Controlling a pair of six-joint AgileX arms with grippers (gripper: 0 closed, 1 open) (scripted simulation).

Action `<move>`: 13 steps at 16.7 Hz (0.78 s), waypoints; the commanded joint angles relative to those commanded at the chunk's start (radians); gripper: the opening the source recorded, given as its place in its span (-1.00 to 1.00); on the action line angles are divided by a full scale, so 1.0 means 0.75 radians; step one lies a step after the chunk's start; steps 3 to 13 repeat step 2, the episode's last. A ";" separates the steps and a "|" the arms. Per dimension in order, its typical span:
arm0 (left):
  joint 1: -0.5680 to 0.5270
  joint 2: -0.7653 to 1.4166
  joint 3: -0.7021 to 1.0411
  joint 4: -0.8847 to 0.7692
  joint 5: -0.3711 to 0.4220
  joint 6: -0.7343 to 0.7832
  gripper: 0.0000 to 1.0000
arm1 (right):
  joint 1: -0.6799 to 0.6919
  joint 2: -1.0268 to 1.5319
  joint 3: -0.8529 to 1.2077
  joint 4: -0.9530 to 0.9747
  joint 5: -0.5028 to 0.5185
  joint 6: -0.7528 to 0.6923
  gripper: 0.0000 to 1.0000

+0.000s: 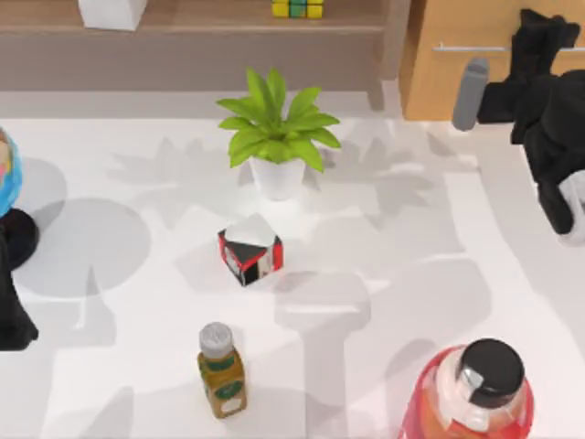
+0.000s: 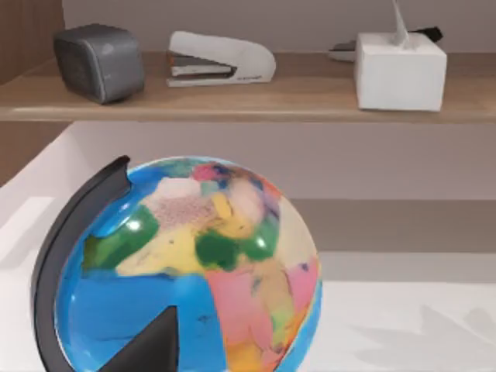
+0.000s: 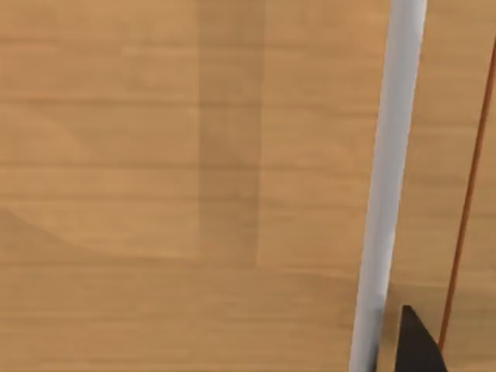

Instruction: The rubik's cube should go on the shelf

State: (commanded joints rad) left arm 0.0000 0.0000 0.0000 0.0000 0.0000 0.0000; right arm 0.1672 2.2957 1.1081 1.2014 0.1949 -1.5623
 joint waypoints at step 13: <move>0.000 0.000 0.000 0.000 0.000 0.000 1.00 | 0.000 0.000 0.000 0.000 0.000 0.000 1.00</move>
